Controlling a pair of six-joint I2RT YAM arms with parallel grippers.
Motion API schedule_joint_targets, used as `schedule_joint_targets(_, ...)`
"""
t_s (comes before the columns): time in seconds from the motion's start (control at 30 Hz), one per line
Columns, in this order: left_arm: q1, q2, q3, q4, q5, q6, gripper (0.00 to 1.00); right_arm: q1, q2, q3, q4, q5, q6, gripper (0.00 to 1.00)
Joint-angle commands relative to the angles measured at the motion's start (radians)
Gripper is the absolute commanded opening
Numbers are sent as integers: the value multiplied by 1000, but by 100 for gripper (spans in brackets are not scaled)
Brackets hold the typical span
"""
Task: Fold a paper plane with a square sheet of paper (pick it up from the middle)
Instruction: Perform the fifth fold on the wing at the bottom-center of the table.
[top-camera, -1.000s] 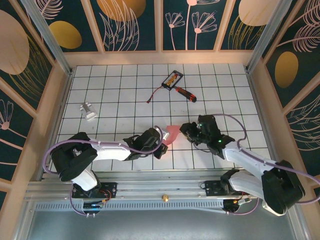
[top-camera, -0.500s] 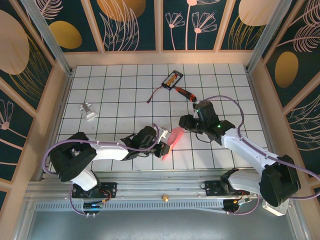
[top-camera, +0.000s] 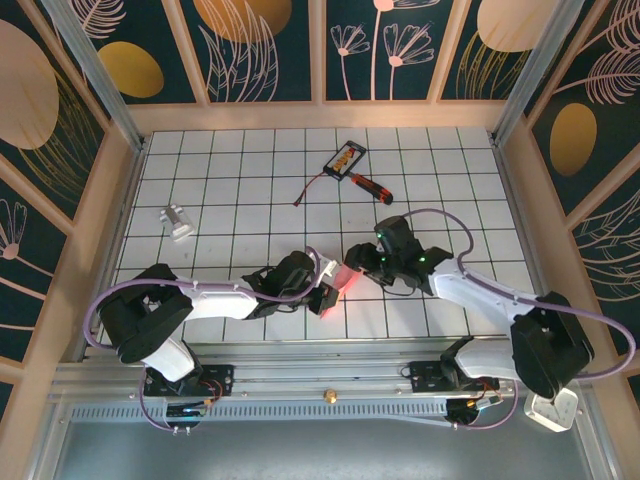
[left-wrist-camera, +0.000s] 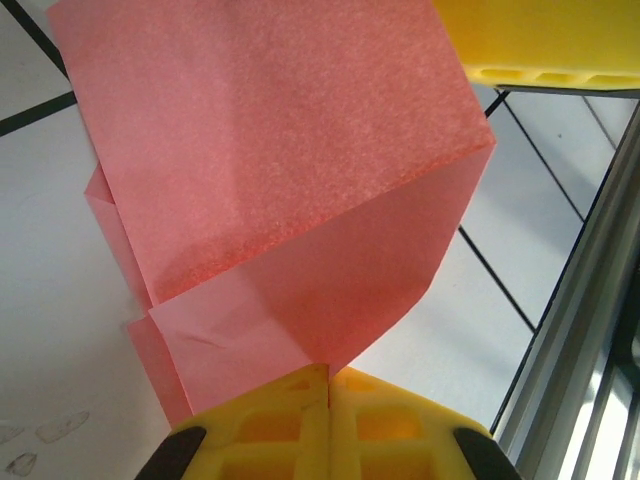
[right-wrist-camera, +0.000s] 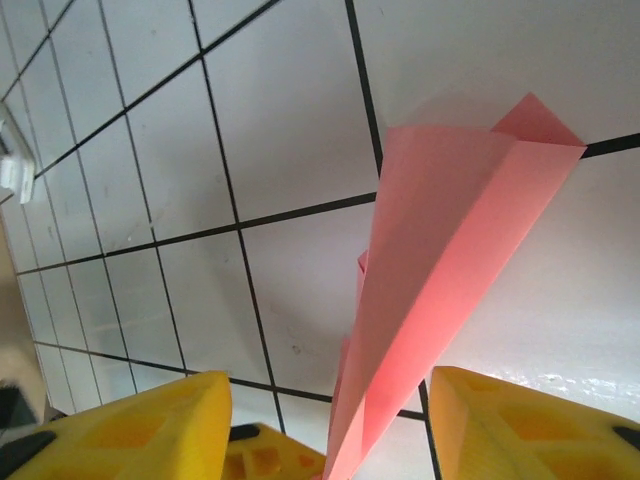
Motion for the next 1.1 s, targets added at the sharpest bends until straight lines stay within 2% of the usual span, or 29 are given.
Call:
schedule_joint_targets(0.0, 3, 11, 25, -25, -11, 38, 0, 14, 42, -15, 54, -3, 48, 49)
schedule_joint_targets(0.2, 0, 1, 28, -63, -33, 92, 0, 16, 52, -36, 83, 46, 91, 20)
schedule_joint_targets(0.43, -20, -6, 61, -149, -98, 212, 2, 17, 35, -60, 105, 60, 161, 3)
schedule_joint_targets(0.53, -34, -4, 71, -171, -128, 249, 10, 16, 25, -66, 107, 60, 183, 0)
schedule_joint_targets(0.77, -76, 0, 88, -203, -234, 312, 37, 12, -1, -103, 146, 33, 265, 0)
schedule_joint_targets(0.93, -86, 28, 117, -233, -288, 333, 43, 12, -4, -104, 151, 27, 271, 0)
schedule_joint_targets(1.07, -92, 50, 143, -262, -318, 349, 43, 12, 2, -100, 151, 20, 270, 0)
